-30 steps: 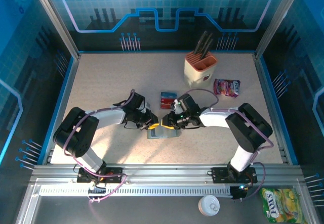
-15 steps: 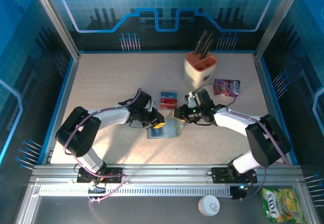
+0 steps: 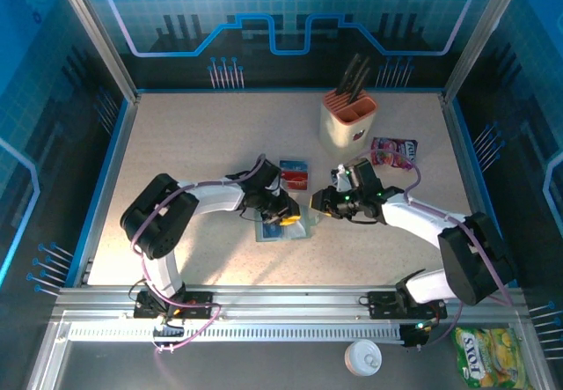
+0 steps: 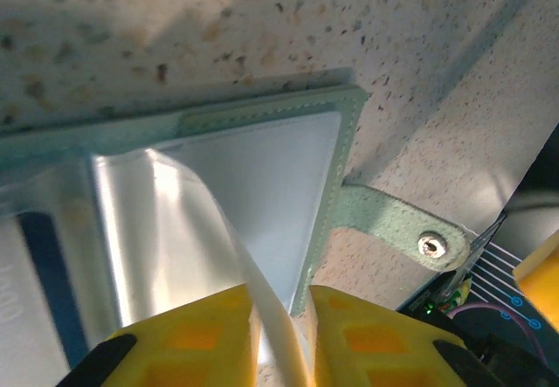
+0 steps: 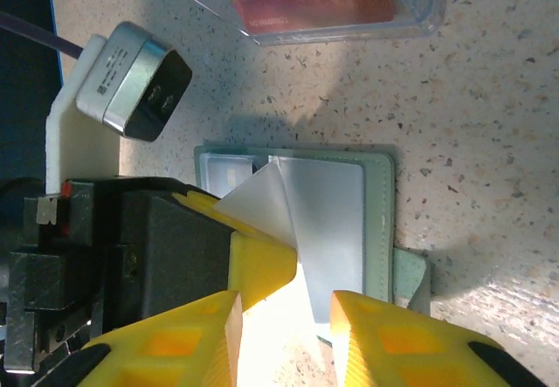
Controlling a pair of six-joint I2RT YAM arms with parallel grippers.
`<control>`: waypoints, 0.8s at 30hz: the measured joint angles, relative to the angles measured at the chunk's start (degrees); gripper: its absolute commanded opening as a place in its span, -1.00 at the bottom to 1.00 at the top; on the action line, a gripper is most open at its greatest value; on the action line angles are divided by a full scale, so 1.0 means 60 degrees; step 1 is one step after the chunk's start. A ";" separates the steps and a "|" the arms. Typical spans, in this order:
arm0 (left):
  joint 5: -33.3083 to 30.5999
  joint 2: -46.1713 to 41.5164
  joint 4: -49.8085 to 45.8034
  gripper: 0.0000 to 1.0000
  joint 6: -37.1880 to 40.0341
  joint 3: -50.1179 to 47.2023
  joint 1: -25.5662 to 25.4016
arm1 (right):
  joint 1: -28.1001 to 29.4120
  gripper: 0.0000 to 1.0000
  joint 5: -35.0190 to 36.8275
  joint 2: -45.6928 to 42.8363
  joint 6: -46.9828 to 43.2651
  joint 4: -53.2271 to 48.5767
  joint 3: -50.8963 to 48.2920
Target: Take the credit cards out of the card holder
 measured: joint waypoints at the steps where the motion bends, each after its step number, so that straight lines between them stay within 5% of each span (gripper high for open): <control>1: 0.0000 0.0029 0.0004 -0.43 0.0000 0.0058 -0.0018 | -0.0011 -0.32 0.0018 -0.0047 0.0000 0.0004 -0.0040; 24: 0.0069 -0.0291 -0.0011 -0.36 0.0219 0.0317 0.0193 | 0.0459 -0.31 0.0430 -0.0029 0.0222 -0.0025 -0.0109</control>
